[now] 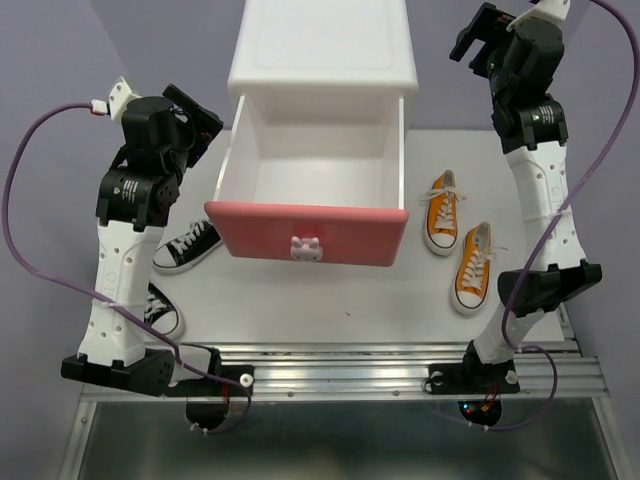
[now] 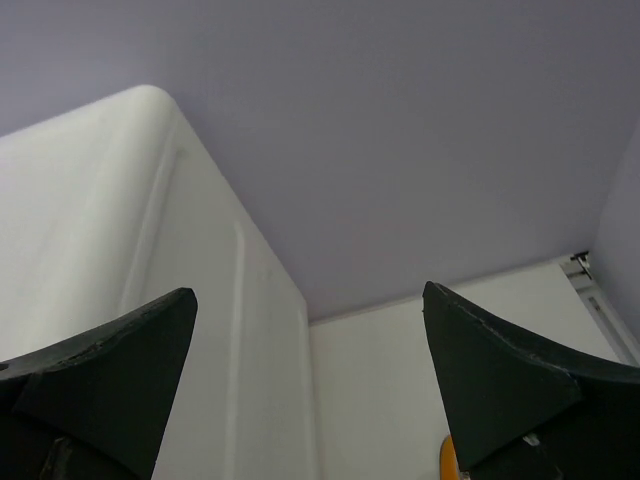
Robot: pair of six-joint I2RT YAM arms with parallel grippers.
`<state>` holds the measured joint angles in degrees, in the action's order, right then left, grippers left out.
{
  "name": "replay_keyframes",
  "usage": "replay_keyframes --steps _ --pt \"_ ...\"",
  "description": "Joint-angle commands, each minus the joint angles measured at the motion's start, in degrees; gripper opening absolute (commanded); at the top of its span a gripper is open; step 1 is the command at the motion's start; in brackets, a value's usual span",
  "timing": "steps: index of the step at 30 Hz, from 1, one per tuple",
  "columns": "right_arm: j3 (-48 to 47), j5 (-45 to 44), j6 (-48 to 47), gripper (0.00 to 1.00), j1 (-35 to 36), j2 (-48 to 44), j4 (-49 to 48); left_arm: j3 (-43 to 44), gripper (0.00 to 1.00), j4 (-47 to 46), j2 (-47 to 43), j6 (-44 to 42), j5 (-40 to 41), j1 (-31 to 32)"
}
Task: Place and organize the shoes in the shoe cabinet
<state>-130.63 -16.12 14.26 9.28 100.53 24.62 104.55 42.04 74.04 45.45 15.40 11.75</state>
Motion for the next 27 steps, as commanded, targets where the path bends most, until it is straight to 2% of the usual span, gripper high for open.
replay_keyframes --steps 1,4,7,9,18,22,27 --pt "3.88 2.13 3.84 1.00 -3.38 -0.51 9.20 -3.99 0.99 -2.23 -3.55 0.95 -0.02 -0.76" --pt "5.91 3.20 5.78 1.00 -5.14 -0.42 15.35 -6.81 0.99 -1.61 -5.04 1.22 -0.01 -1.20" --pt "9.24 4.86 5.25 1.00 -6.72 0.97 22.46 -13.91 0.99 -4.32 -7.94 1.83 -0.63 -1.29" --pt "12.91 6.18 4.55 1.00 -6.73 1.33 23.79 -16.21 0.99 -4.77 -9.87 2.45 -0.37 -1.38" --pt "26.73 7.05 0.06 1.00 -7.87 3.96 24.68 -21.67 0.99 -3.20 -12.34 2.10 0.33 -1.55" --pt "27.62 10.31 0.68 1.00 -7.87 7.30 25.74 -23.07 0.99 -2.76 -13.39 2.36 0.86 -1.55" --pt "26.13 7.33 0.24 1.00 -7.87 11.87 25.56 -25.36 0.99 -2.84 -14.98 3.24 0.95 -1.55"
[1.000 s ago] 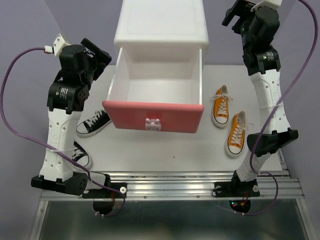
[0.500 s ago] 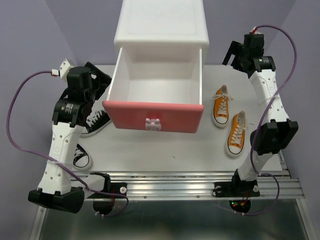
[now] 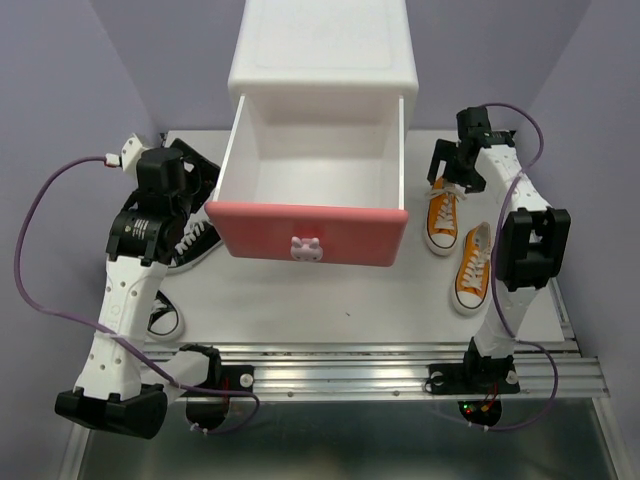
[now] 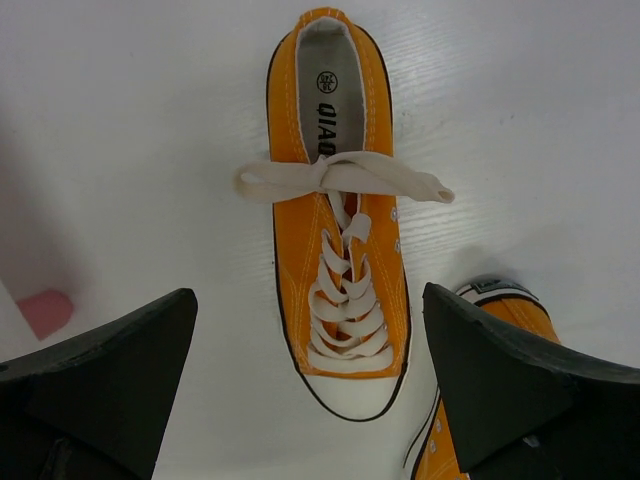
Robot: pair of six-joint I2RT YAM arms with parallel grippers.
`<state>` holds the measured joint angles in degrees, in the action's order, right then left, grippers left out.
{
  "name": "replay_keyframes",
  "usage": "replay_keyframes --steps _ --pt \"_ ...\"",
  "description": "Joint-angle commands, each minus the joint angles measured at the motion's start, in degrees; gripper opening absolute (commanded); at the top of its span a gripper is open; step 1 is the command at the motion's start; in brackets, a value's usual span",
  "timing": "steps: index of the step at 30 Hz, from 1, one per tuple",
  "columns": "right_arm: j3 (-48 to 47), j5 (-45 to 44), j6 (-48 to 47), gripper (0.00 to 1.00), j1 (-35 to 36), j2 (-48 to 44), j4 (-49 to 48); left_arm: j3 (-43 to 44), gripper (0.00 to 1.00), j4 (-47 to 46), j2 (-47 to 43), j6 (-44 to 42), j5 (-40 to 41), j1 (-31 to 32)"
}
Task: Place and organize the shoes in the shoe cabinet
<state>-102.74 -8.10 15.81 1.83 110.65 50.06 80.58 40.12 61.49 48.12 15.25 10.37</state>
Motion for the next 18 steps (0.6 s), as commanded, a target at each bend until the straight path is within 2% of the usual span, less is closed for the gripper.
replay_keyframes --steps 1,11,18 --pt "-2.02 -0.87 -1.31 1.00 -0.42 3.15 0.12 -1.73 0.99 -0.83 -2.43 0.66 1.10 -0.18" --pt "4.38 -1.22 0.54 0.99 -0.42 4.57 -2.07 -2.79 0.99 0.13 -2.52 -0.13 1.37 -0.18" --pt "6.15 -2.00 0.45 0.82 -0.42 5.19 -4.45 -3.67 0.99 -0.13 -2.43 -0.22 1.19 -0.18"
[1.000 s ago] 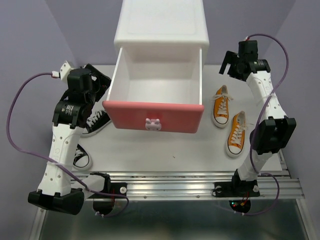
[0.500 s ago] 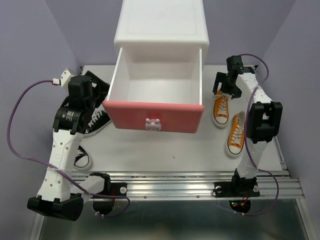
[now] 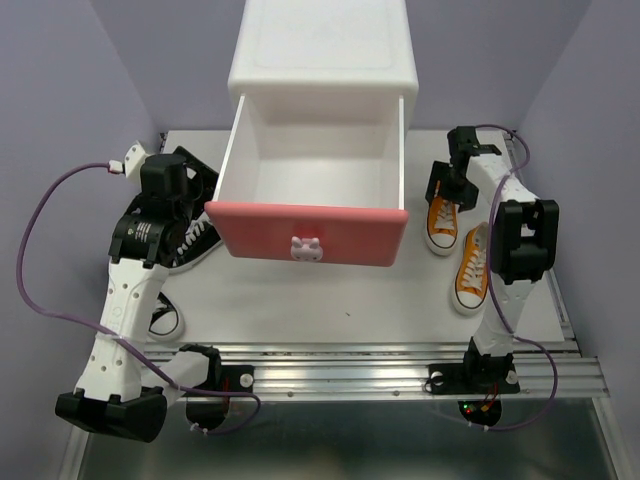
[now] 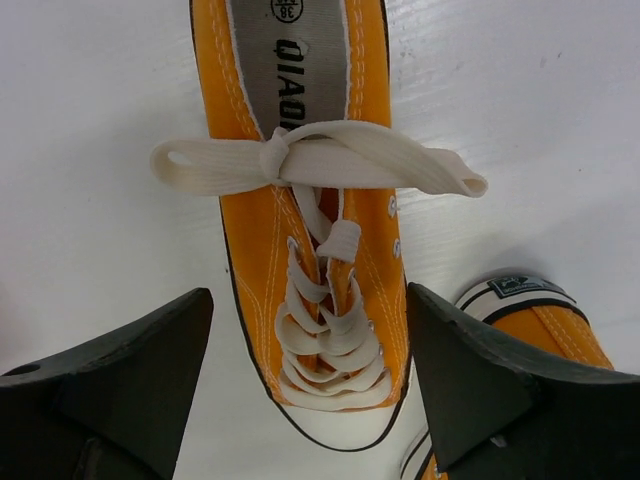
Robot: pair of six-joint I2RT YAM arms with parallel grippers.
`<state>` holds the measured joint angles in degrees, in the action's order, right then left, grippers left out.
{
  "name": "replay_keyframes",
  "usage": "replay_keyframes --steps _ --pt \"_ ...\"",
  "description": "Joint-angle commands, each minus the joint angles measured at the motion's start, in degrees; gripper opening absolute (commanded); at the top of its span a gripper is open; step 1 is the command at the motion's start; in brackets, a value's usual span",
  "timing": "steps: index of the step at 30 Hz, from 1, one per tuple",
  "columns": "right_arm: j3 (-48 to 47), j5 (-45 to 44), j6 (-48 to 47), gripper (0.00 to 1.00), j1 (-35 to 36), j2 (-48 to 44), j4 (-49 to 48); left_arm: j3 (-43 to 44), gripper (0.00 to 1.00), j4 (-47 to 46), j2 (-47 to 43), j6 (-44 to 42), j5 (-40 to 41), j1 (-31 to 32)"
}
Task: Place and organize the shoes in the shoe cabinet
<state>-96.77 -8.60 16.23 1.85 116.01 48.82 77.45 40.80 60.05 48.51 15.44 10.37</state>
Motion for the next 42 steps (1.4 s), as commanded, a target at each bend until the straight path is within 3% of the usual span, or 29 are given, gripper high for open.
replay_keyframes --steps 1,5,9,14,18,19,21,34,42 --pt "0.09 -1.94 -0.06 0.78 -0.44 0.10 -3.29 -0.63 0.99 -0.81 -0.90 -0.61 0.99 -0.26" --pt "-0.26 -2.21 -0.23 0.62 -0.44 0.98 -4.43 -0.81 0.99 -1.33 -0.73 -0.79 0.82 -0.18" --pt "-0.70 -3.17 0.03 0.56 -0.44 1.50 -5.14 -0.99 0.99 -1.42 -0.38 -0.79 0.47 -0.18" --pt "0.00 -3.88 -0.23 0.55 -0.44 2.64 -5.14 -0.46 0.99 -1.42 -0.11 -1.14 0.12 -0.18" --pt "0.27 -3.27 -0.32 0.26 -0.44 2.65 -6.10 -0.02 0.99 -1.16 0.06 -1.75 0.29 -0.26" --pt "0.27 -2.48 -0.32 0.12 -0.44 1.95 -6.45 0.07 0.99 -0.98 0.07 -1.84 0.20 -0.26" --pt "0.09 -2.04 -0.15 0.01 -0.44 0.89 -7.15 0.16 0.99 -0.98 0.24 -1.84 -0.23 -0.26" --pt "-9.92 3.41 6.53 0.01 -0.44 -20.37 -13.74 1.83 0.99 3.23 -0.37 1.06 0.99 -0.26" --pt "-28.96 16.59 12.59 0.01 -0.44 -21.88 -21.56 1.21 0.99 6.66 -0.29 2.82 3.63 -0.35"
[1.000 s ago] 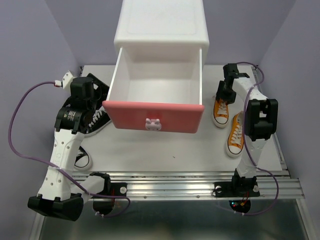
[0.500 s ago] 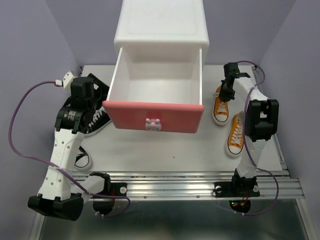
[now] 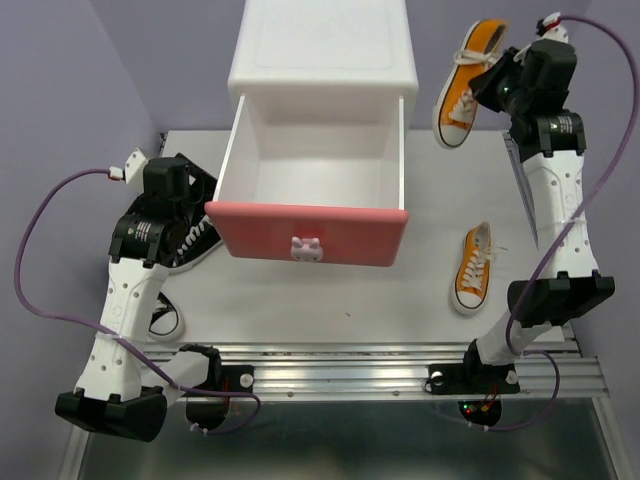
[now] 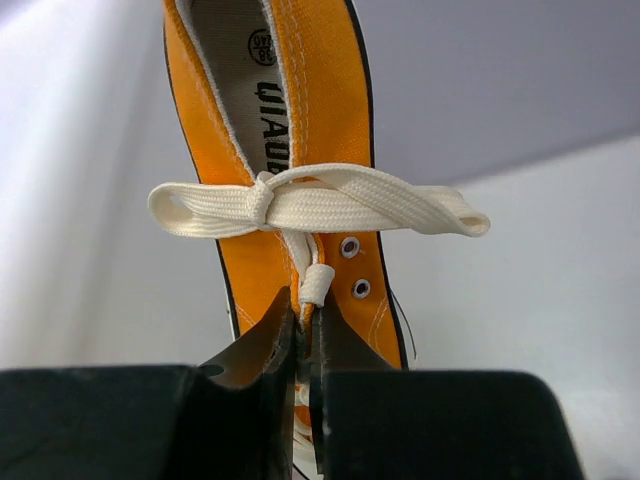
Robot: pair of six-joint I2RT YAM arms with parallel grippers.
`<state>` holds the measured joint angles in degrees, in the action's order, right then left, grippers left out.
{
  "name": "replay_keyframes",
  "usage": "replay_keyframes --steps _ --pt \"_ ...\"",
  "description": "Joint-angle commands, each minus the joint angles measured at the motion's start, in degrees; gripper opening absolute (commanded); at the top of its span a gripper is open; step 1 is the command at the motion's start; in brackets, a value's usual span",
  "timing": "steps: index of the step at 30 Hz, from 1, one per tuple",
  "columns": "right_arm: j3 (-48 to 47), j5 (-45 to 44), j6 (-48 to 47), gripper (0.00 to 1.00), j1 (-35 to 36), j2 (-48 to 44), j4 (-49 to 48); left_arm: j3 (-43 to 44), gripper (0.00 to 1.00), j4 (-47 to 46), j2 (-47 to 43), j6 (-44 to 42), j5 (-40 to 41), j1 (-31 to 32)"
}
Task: Place and organize the shoes in the shoe cabinet
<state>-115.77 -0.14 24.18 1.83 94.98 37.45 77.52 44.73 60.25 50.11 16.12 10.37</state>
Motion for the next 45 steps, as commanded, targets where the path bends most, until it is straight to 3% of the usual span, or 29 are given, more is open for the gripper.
replay_keyframes --steps 1,8,16,25,35,40,45 --pt "-11.57 9.01 5.08 0.01 -0.42 -0.50 -10.90 1.06 0.99 2.99 -0.48 1.22 2.95 -0.26" --pt "-16.15 18.22 14.56 0.01 -0.42 -0.06 -25.91 1.76 0.99 2.56 -0.13 2.72 2.60 -0.35" --pt "-24.33 28.00 32.91 0.01 -0.42 5.21 -39.88 3.52 0.99 3.17 1.10 2.28 2.69 -0.35" --pt "-28.73 28.70 36.90 0.01 8.45 7.59 -45.53 2.99 0.99 3.17 1.01 2.27 2.16 -0.35" --pt "-29.87 26.07 35.15 0.01 23.03 9.79 -43.52 2.99 0.99 3.61 0.22 3.33 2.51 -0.35" --pt "-28.03 23.17 27.08 0.01 32.96 8.56 -32.63 2.73 0.99 3.79 -0.39 4.30 2.78 -0.35" --pt "-25.83 14.40 19.34 0.01 41.49 7.15 -22.61 1.76 0.99 4.14 -1.18 5.17 2.86 -0.35"
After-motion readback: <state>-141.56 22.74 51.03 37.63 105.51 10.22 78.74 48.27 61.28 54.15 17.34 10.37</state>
